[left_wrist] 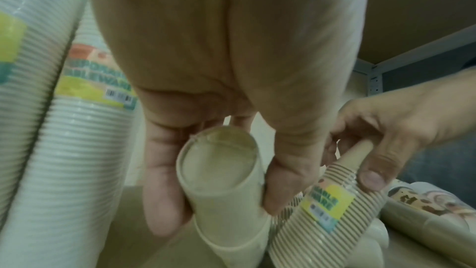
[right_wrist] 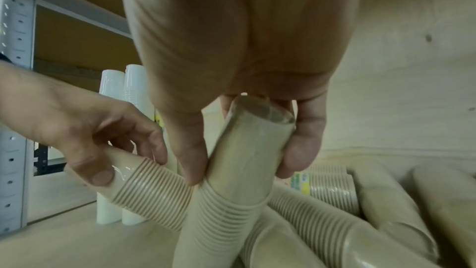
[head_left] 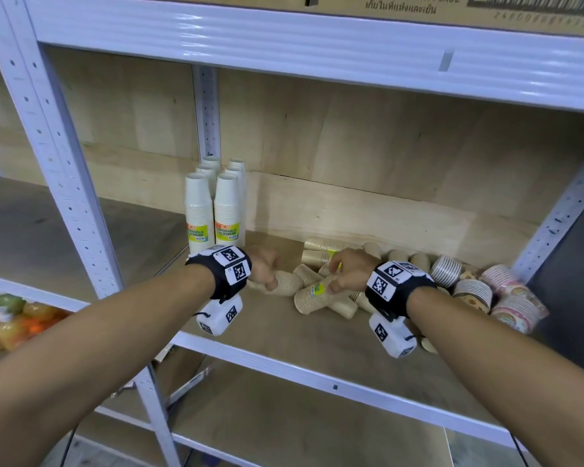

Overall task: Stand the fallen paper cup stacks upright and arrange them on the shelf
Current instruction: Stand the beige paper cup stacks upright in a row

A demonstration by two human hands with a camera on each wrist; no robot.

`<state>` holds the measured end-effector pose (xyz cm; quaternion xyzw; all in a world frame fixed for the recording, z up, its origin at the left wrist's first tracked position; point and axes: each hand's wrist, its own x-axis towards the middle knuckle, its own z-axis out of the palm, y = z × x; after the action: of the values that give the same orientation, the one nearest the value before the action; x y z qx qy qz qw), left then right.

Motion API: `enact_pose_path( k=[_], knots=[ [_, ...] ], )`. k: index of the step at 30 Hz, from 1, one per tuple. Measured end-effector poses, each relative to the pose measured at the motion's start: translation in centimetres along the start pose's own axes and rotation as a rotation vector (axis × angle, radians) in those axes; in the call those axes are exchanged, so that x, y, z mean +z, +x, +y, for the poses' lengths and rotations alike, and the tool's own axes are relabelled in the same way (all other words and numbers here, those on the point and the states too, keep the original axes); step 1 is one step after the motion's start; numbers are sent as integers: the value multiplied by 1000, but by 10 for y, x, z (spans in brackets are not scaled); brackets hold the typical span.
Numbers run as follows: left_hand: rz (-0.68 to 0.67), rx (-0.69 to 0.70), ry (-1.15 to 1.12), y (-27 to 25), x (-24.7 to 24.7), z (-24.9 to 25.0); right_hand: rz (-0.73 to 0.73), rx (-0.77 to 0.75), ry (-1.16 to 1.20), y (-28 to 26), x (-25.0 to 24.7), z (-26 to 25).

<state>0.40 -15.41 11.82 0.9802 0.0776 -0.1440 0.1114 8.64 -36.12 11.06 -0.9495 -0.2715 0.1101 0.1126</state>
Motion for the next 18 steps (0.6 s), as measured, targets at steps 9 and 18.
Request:
enact_pose_path(
  k=[9,18],
  knots=[
    [134,65,-81,15,-41,9,59,-87,99,29,-23,-21],
    [306,75,-28,49,-74,21,167,-141,146,62,-57,-38]
  ],
)
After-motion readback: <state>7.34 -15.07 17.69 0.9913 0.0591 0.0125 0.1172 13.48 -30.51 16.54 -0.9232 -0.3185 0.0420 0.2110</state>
